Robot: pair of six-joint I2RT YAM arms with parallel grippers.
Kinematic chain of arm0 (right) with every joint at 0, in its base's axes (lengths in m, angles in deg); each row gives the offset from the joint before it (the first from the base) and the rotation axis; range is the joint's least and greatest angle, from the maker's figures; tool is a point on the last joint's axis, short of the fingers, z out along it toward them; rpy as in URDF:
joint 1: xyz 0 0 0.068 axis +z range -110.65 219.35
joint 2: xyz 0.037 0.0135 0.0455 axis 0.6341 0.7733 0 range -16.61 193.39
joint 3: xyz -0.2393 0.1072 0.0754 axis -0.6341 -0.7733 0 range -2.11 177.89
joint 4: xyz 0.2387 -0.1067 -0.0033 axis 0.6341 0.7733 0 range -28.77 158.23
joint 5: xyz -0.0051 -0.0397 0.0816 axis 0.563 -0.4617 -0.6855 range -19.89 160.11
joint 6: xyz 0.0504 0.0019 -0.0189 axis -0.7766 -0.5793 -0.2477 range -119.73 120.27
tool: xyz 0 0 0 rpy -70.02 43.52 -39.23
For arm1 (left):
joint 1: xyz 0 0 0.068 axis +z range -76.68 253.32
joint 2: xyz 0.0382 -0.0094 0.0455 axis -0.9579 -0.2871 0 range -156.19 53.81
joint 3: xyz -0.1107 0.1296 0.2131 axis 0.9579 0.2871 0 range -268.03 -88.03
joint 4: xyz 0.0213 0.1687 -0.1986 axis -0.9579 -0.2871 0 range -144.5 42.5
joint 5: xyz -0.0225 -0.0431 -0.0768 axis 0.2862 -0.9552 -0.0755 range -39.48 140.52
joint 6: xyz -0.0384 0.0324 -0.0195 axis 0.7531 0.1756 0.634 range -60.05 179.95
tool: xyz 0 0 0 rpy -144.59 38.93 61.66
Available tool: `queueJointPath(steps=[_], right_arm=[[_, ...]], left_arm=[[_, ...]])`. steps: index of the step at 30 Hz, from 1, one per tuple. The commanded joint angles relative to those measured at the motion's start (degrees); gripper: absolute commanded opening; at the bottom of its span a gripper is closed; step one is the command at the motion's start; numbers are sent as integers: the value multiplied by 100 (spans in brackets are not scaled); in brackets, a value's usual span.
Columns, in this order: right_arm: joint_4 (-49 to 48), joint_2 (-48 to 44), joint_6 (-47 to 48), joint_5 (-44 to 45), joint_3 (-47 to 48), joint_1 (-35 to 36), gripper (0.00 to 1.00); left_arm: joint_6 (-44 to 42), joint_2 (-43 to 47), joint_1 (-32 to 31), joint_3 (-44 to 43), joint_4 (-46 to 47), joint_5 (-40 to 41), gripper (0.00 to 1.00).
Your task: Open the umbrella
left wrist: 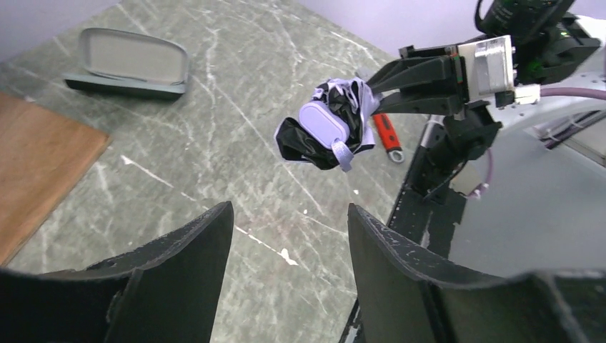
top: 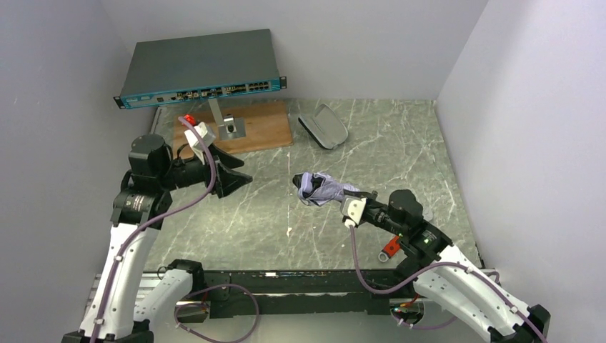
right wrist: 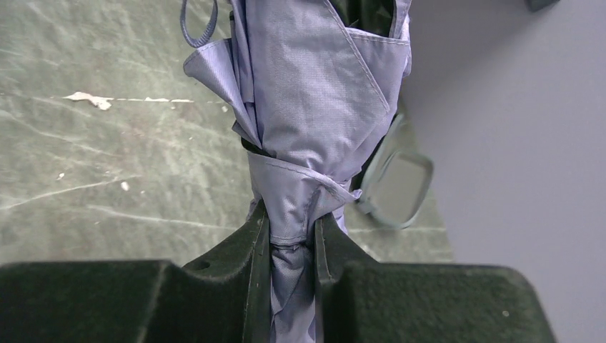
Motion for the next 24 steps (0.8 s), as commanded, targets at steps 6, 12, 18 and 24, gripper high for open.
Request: queueJointPath(steps=[6, 12, 18, 24], right_arm=[[-1629, 475, 794, -123, 254, 213, 0], [-1940, 1060, 1031, 483, 400, 539, 0], [-1891, 1194, 1170, 404, 495, 666, 0], [-1867, 1295, 1132, 388, 636, 689, 0]], left_arm=[[400, -481, -56, 76, 296, -775, 61], [313, -1308, -736, -75, 14, -888, 52], [767, -1761, -1210, 54, 650, -670, 48], [970, -1896, -1506, 436, 983, -510, 53]])
